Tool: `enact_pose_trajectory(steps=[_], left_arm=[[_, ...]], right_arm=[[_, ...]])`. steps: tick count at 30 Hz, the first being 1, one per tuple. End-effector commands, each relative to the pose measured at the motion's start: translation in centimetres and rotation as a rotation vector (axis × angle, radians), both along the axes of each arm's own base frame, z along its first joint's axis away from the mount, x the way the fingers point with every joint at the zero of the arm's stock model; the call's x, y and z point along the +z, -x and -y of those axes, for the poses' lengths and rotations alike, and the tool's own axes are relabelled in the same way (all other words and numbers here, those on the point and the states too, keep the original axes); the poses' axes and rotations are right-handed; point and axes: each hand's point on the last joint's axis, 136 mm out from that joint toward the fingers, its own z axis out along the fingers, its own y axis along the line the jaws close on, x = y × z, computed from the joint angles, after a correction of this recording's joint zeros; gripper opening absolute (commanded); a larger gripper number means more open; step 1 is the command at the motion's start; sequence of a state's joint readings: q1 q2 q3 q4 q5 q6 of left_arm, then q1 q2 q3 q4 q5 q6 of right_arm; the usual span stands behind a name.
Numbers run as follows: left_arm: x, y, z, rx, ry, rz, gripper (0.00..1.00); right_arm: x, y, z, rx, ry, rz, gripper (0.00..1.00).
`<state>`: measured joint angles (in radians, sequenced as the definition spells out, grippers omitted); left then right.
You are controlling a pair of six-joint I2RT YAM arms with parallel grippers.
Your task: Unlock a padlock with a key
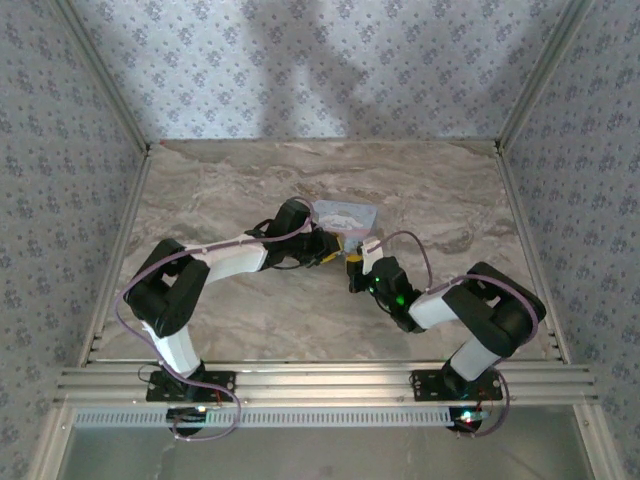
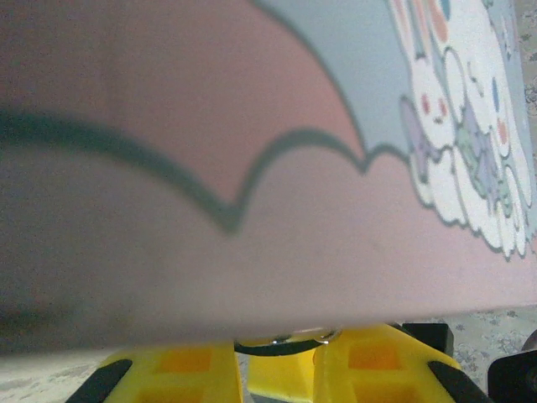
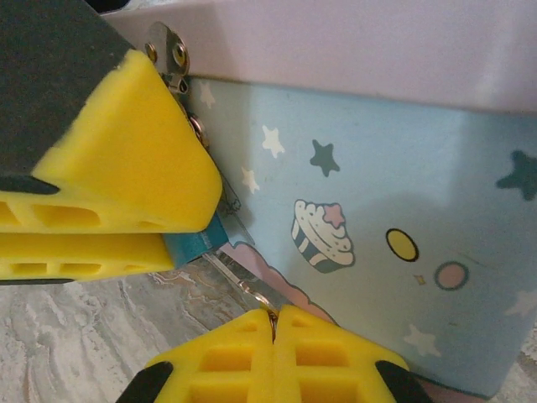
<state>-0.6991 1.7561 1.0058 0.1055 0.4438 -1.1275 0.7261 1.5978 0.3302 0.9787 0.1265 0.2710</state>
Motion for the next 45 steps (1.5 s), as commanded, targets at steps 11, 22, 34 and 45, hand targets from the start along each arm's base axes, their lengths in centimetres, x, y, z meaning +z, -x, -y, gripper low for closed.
enact_pose_trajectory(steps=[11,22,34,45], left_arm=[[0.0,1.9,1.5,-0.072,0.005,-0.054,0.03],[0.2,2.1,1.5,-0.067,0.000,-0.063,0.02],[0.0,2.1,1.6,-0.066,0.004,-0.066,0.02],[-0.1,1.7,1.4,-0.054,-0.002,-0.049,0.02]], right_arm=[[5.8,-1.5,-1.5,0.024,-0.034,0.217,0.00],[6.3,-1.6,-1.5,0.027,0.000,0.262,0.00],[7.7,-1.6,-2.6,0.109,-0.206,0.186,0.00],[8.1,-1.5,-2.8,0.180,-0.307,0.121,0.00]])
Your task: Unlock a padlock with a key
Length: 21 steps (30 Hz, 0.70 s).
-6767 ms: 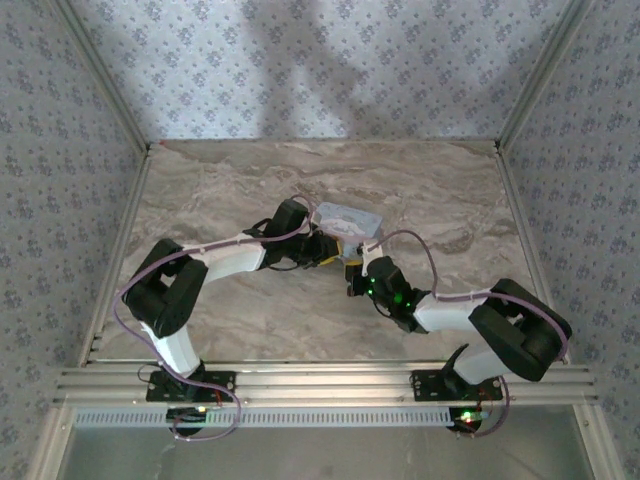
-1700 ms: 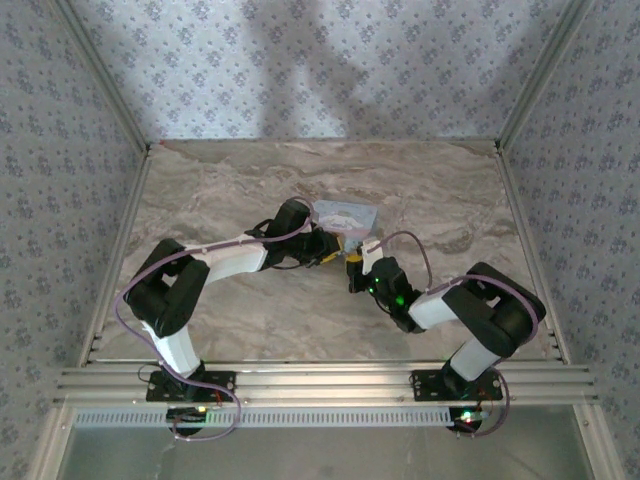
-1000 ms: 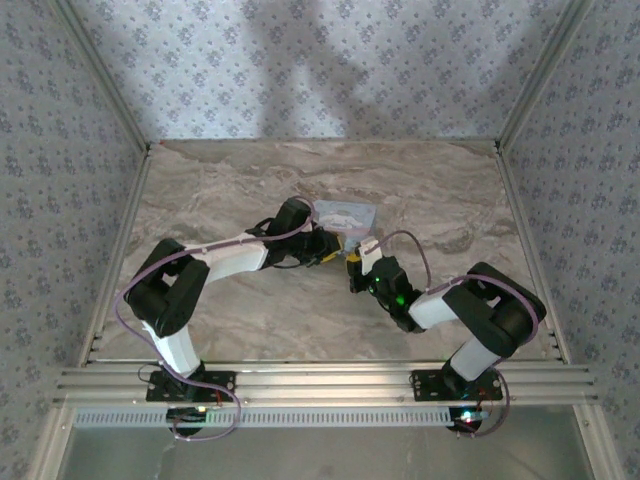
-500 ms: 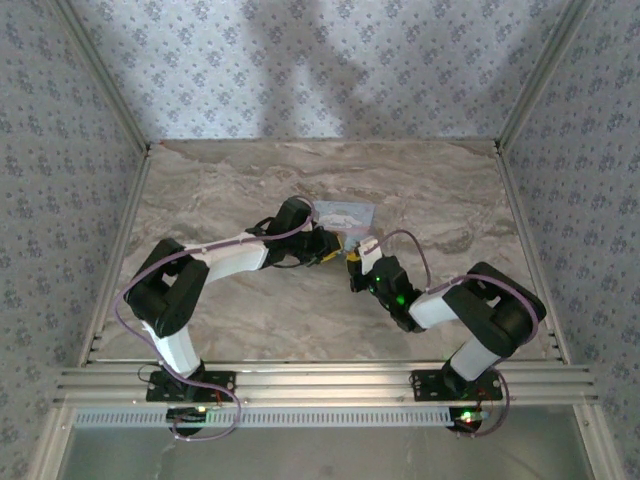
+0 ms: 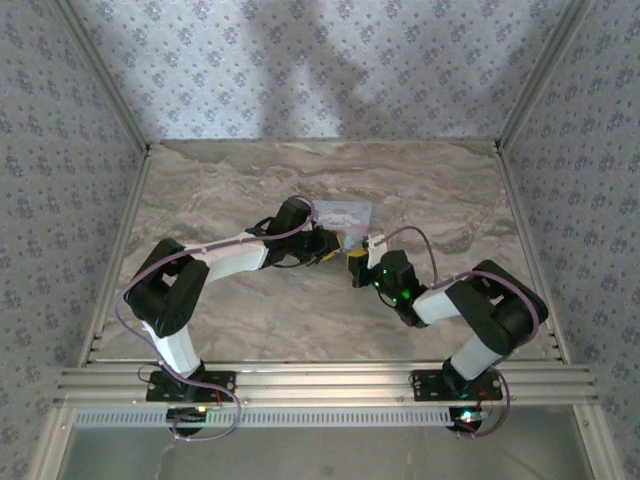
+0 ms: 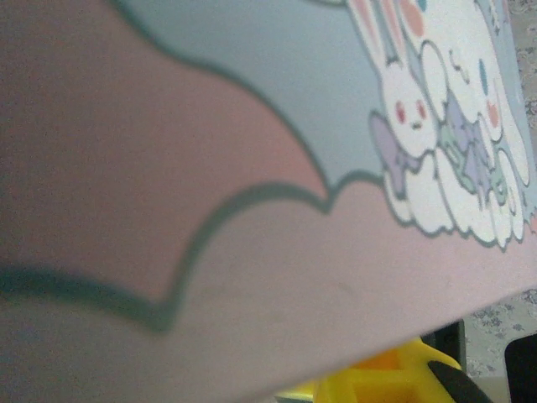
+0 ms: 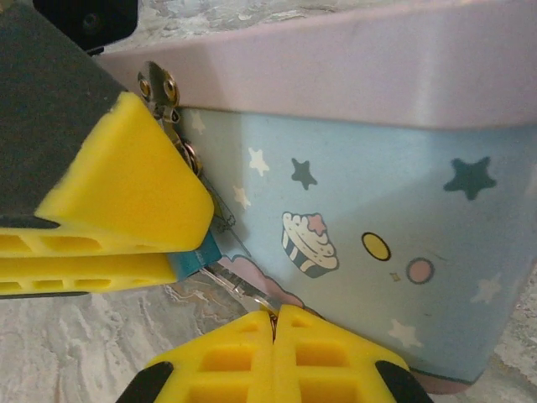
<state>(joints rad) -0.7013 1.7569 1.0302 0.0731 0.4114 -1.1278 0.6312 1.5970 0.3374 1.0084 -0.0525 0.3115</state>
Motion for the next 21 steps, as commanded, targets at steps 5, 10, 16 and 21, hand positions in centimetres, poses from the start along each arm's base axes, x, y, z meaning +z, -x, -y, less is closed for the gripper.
enact_pose_trajectory(steps=[5,10,16,21], left_arm=[[-0.1,2.1,1.7,-0.078,0.029,-0.053,0.02],[0.1,2.1,1.8,-0.076,0.035,-0.052,0.02],[0.3,1.7,1.8,-0.046,0.061,-0.054,0.02],[0.2,1.7,1.6,-0.029,0.061,-0.063,0.01]], right_arm=[[6.9,-0.7,-3.4,0.143,-0.220,0.128,0.00],[5.8,-0.7,-3.8,0.138,-0.181,0.122,0.00],[4.9,-0.5,-2.9,0.095,-0.168,0.115,0.00],[5.3,-0.1,-3.1,0.096,-0.162,0.132,0.00]])
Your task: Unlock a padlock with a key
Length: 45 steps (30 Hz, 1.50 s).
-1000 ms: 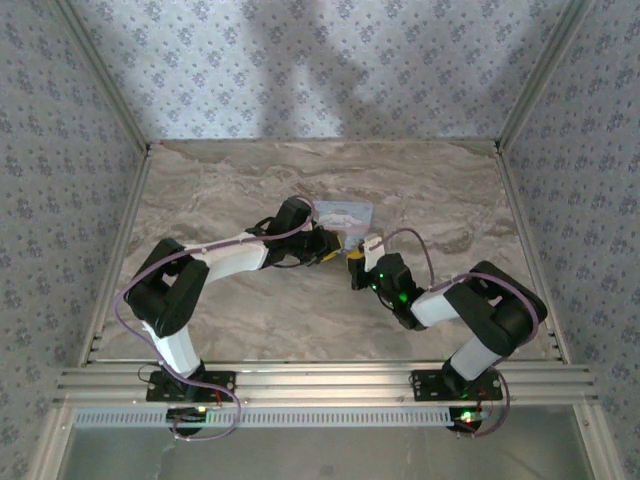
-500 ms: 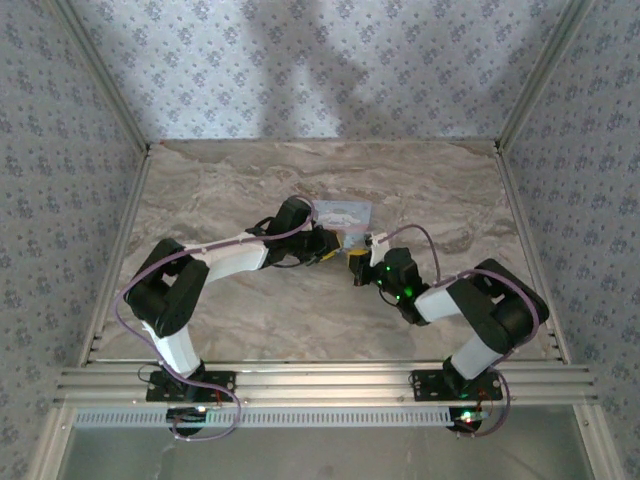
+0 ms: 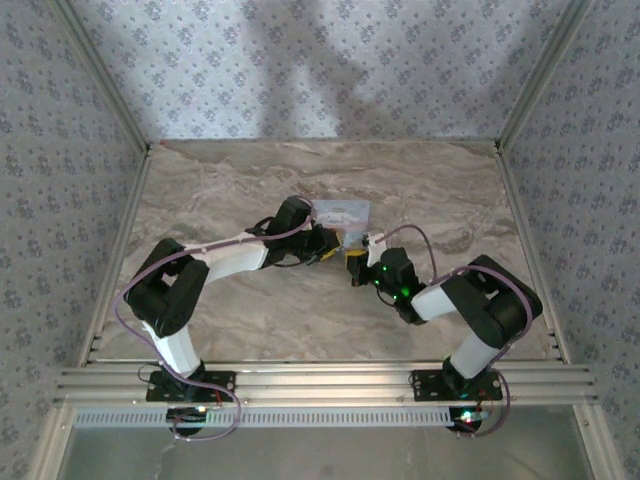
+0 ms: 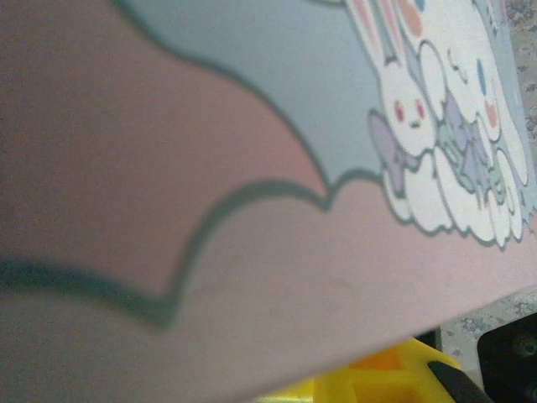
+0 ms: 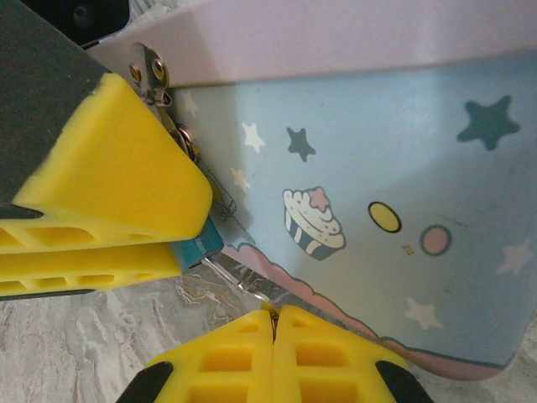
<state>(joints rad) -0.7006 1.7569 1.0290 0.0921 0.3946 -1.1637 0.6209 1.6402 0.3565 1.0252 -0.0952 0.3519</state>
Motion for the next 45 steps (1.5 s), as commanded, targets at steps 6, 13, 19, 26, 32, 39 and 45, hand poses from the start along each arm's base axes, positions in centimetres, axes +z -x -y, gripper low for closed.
enact_pose_trajectory(steps=[6,13,19,26,32,39,45], left_arm=[[0.0,1.6,1.0,-0.029,0.044,-0.045,0.01],[0.2,0.7,0.4,0.015,0.051,-0.032,0.01],[0.4,0.6,0.3,0.017,0.056,-0.029,0.01],[0.0,1.0,0.3,0.010,0.050,-0.038,0.01],[-1.3,1.6,0.3,-0.006,0.027,-0.053,0.01],[-3.1,1.8,0.1,-0.016,0.003,-0.067,0.01],[-5.5,1.7,-0.4,-0.007,-0.036,-0.084,0.01]], right_arm=[[4.4,0.8,-1.4,0.048,-0.114,0.130,0.00],[3.0,1.5,-0.6,0.024,-0.106,0.086,0.00],[2.9,1.5,-0.5,0.015,-0.117,0.078,0.00],[4.7,0.4,-1.9,0.041,-0.147,0.116,0.00],[6.8,-0.4,-3.2,0.072,-0.213,0.141,0.00],[4.4,-0.3,-3.1,0.055,-0.178,0.084,0.00],[1.3,0.0,-2.5,0.017,-0.169,0.005,0.00]])
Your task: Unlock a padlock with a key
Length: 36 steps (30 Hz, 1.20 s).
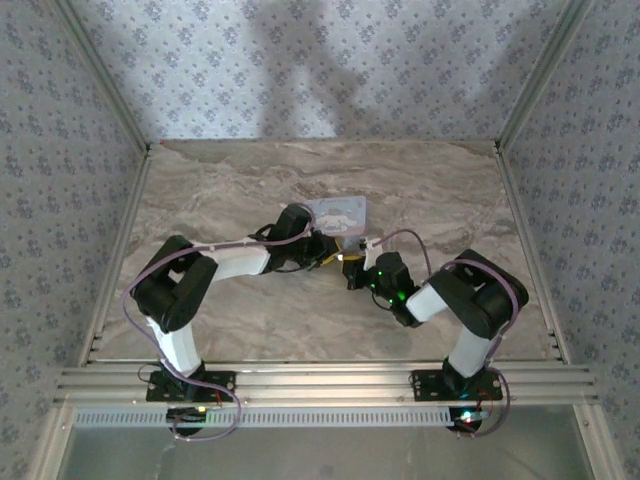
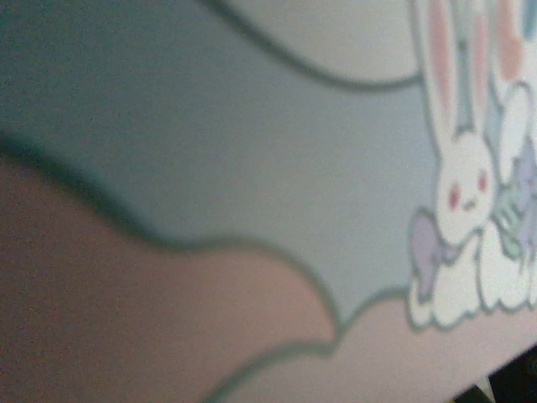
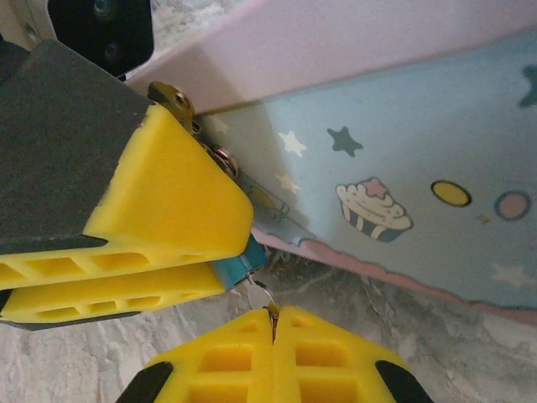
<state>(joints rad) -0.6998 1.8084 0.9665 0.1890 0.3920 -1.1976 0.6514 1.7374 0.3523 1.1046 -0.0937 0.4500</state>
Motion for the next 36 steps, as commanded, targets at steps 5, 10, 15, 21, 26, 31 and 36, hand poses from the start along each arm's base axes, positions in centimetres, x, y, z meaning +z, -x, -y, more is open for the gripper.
enact_pose_trajectory(steps=[5,10,15,21,26,31,36], left_arm=[[-4.1,1.5,-0.3,-0.020,-0.033,-0.066,0.01],[-4.9,1.5,-0.3,-0.019,-0.030,-0.075,0.06],[-4.6,1.5,-0.6,-0.021,-0.040,-0.060,0.21],[-3.5,1.3,-1.5,-0.020,-0.062,-0.024,0.33],[-2.3,1.1,-2.0,-0.016,-0.059,0.009,0.38],[-1.4,1.1,-2.9,-0.007,-0.069,0.046,0.44],[-0.8,1.0,-4.3,0.038,-0.059,0.079,0.47]], right_arm=[[1.2,0.2,-1.5,0.010,-0.088,0.032,0.00],[-0.1,0.8,-1.1,-0.002,-0.076,-0.006,0.00],[-0.5,1.0,-0.7,-0.019,-0.072,-0.021,0.00],[-1.0,1.1,-0.2,-0.040,-0.065,-0.040,0.00],[-1.2,1.2,-0.2,-0.044,-0.071,-0.056,0.00],[-0.8,1.2,-0.1,-0.057,-0.099,-0.072,0.00],[-0.3,1.3,-0.4,-0.068,-0.137,-0.104,0.00]])
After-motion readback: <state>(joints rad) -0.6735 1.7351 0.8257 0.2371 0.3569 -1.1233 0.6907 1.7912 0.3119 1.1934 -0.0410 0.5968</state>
